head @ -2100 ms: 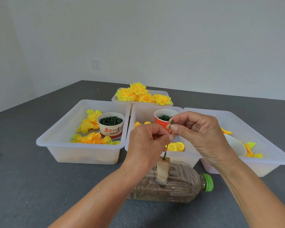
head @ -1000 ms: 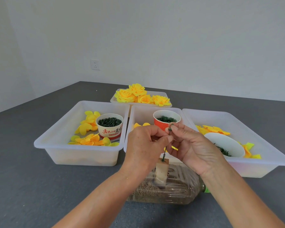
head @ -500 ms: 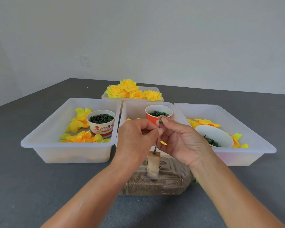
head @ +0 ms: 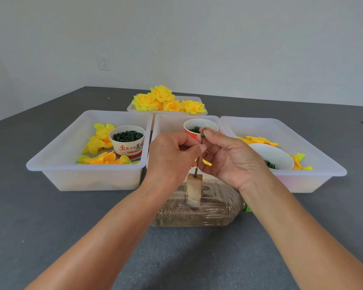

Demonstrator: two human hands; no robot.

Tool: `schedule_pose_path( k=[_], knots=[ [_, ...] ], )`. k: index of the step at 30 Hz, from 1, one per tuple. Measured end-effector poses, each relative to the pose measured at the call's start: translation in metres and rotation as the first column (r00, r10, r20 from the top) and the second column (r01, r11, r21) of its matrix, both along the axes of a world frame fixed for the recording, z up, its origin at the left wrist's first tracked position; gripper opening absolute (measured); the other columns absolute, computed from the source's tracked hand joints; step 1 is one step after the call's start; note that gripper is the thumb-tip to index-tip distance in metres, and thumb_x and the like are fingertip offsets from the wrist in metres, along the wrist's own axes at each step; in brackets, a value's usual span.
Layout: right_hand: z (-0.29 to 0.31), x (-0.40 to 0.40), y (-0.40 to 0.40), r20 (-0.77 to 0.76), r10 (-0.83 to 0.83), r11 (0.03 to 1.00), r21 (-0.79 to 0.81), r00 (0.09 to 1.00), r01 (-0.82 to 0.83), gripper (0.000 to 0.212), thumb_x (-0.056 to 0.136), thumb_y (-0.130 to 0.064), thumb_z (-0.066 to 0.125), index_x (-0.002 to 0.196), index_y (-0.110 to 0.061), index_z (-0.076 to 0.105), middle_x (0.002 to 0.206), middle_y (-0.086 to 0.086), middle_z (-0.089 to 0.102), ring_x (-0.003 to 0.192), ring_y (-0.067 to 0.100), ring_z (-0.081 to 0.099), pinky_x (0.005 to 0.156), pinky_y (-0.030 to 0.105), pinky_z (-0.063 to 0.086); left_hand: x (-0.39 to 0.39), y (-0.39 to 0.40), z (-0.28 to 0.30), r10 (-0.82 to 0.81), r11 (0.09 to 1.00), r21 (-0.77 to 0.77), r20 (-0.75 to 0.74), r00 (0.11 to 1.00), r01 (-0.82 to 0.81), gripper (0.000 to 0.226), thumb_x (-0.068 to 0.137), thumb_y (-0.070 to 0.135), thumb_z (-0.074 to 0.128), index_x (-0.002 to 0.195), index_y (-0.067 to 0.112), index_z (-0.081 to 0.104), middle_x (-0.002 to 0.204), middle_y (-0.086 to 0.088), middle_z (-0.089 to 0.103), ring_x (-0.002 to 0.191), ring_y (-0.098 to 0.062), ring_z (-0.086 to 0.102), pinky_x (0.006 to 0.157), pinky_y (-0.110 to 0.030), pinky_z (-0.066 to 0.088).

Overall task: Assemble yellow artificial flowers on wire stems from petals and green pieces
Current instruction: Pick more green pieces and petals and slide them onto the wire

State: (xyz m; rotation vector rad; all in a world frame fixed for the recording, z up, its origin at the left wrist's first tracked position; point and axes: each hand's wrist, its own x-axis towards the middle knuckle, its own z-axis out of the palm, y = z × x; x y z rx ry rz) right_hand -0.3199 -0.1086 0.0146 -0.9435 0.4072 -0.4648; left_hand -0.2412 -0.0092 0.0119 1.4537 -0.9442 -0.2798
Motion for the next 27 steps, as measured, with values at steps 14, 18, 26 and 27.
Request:
schedule_pose_path(
  k=[14, 18, 26, 27],
  knots=[
    [0.003, -0.012, 0.002, 0.149, -0.211, 0.636, -0.729, 0.966, 0.252, 0.012, 0.074, 0.001, 0.071, 0.079, -0.010, 0.071, 0.069, 0.008, 0.071, 0.067, 0.018, 0.064, 0.070, 0.031, 0.055, 0.003, 0.001, 0.000, 0.023, 0.999, 0.035, 0.021, 1.000, -0.024, 0.024, 0.080, 0.013, 0.072, 0.060, 0.024, 0.065, 0.053, 0.008, 0.062, 0.044, -0.004, 0.055, 0.047, -0.016, 0.046],
    [0.002, -0.013, 0.001, 0.136, -0.245, 0.528, -0.812, 0.960, 0.250, 0.011, 0.074, 0.000, 0.073, 0.078, -0.011, 0.072, 0.072, 0.000, 0.071, 0.068, 0.009, 0.063, 0.067, 0.020, 0.054, 0.004, 0.004, -0.004, 0.021, 0.997, 0.077, 0.054, 0.998, -0.025, 0.026, 0.078, 0.010, 0.072, 0.061, 0.028, 0.066, 0.050, 0.011, 0.062, 0.048, -0.005, 0.059, 0.050, -0.019, 0.049],
    [-0.013, -0.015, 0.000, -0.006, -0.238, 0.543, -0.830, 0.971, 0.128, 0.014, 0.071, -0.005, 0.077, 0.078, -0.016, 0.073, 0.081, 0.002, 0.073, 0.080, 0.011, 0.066, 0.082, 0.033, 0.055, 0.013, 0.011, -0.003, 0.089, 0.996, 0.015, 0.027, 0.996, -0.089, 0.015, 0.085, 0.010, 0.064, 0.078, 0.022, 0.069, 0.067, 0.009, 0.068, 0.052, -0.003, 0.059, 0.052, -0.019, 0.050],
    [-0.016, -0.016, 0.001, -0.023, -0.234, 0.551, -0.827, 0.972, 0.113, 0.014, 0.071, -0.005, 0.077, 0.077, -0.017, 0.073, 0.082, 0.004, 0.073, 0.083, 0.015, 0.067, 0.085, 0.037, 0.054, 0.013, 0.012, -0.003, 0.074, 0.997, 0.011, 0.021, 0.997, -0.074, 0.015, 0.084, 0.011, 0.065, 0.076, 0.023, 0.069, 0.063, 0.010, 0.068, 0.052, -0.003, 0.059, 0.052, -0.019, 0.050]
  ],
)
